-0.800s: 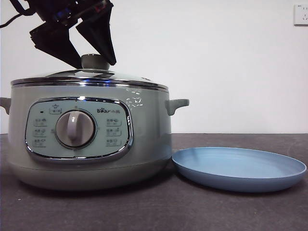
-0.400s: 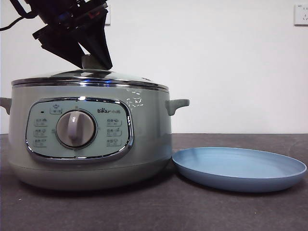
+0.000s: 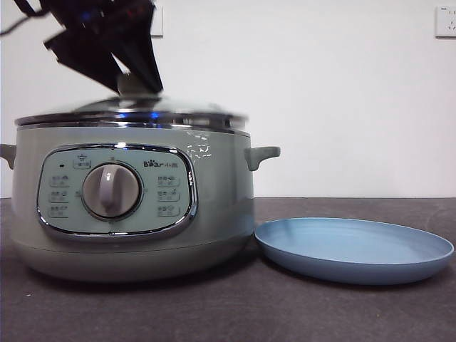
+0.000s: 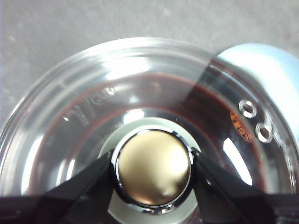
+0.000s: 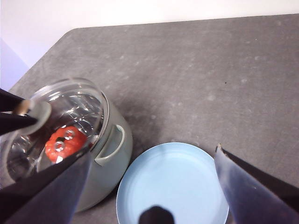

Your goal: Take the pumpkin out from the steamer,put the pumpkin in the blue plate,close the lid

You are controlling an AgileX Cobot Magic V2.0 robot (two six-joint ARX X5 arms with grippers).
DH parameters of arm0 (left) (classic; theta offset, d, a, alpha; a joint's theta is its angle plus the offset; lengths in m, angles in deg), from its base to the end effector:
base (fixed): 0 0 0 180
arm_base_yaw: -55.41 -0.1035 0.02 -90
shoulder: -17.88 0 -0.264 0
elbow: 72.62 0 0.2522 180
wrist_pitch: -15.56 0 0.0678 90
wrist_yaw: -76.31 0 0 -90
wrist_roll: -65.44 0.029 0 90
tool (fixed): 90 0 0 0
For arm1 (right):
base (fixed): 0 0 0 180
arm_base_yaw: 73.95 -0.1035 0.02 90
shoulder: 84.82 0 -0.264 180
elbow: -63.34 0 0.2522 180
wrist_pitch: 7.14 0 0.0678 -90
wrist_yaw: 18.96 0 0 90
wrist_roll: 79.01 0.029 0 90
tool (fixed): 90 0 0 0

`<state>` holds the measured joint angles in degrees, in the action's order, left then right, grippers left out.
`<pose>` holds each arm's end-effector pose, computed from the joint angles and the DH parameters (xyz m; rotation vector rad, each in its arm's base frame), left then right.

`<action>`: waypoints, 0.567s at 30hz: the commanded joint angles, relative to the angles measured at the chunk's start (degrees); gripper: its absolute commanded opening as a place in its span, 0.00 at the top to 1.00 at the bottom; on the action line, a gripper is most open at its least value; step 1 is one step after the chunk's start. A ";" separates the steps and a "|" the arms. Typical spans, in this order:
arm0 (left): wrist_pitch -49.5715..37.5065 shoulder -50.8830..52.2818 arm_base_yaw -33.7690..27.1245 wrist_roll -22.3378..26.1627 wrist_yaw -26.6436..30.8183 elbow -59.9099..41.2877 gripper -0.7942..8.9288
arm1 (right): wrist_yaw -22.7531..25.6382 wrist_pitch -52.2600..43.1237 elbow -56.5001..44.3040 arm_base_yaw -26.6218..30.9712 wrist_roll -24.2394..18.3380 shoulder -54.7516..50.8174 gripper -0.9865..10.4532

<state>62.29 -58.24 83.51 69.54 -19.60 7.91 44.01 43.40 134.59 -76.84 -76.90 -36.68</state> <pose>0.2452 -0.1343 0.3141 0.2105 0.7152 -0.5926 0.1580 0.0212 0.3560 0.1366 0.4830 0.5035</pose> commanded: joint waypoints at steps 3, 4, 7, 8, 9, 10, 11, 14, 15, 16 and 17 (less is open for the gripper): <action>-1.79 8.57 0.07 0.37 0.42 1.97 0.93 | -2.56 -3.10 0.11 -2.34 0.09 1.73 0.53; -1.51 10.23 0.07 0.35 1.25 1.97 0.93 | -3.67 -4.13 0.11 -3.02 0.76 2.40 0.53; -0.09 15.12 0.07 0.35 5.29 1.97 0.93 | -4.61 -6.73 0.33 -5.70 2.54 4.90 0.53; 0.44 16.61 0.07 0.35 6.60 1.97 0.93 | -4.50 -7.23 0.55 -6.84 2.54 5.92 0.53; 1.05 18.34 0.07 0.35 7.98 1.97 0.93 | -4.52 -7.80 0.81 -8.31 2.56 7.17 0.53; 1.60 19.80 0.07 0.35 9.11 1.97 0.93 | -4.50 -8.24 1.07 -9.70 2.56 8.28 0.53; 2.36 21.55 0.07 0.35 10.38 1.97 0.93 | -4.31 -8.57 1.46 -11.34 2.54 9.70 0.53; 4.50 26.14 0.07 0.33 14.29 1.97 0.93 | -3.91 -8.41 3.61 -15.85 2.47 14.43 0.53; 5.29 27.61 0.07 0.33 15.93 1.97 0.93 | -3.89 -8.39 4.66 -17.46 2.43 16.26 0.53; 5.90 28.72 0.07 0.33 17.42 1.97 0.93 | -3.82 -8.37 5.64 -18.86 2.29 17.88 0.53; 6.62 29.90 0.07 0.33 19.23 1.97 0.93 | -3.39 -8.31 6.91 -20.55 2.27 19.85 0.53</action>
<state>70.97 -29.58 83.51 69.52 -2.16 9.04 40.49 35.40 140.41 -96.12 -74.91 -18.22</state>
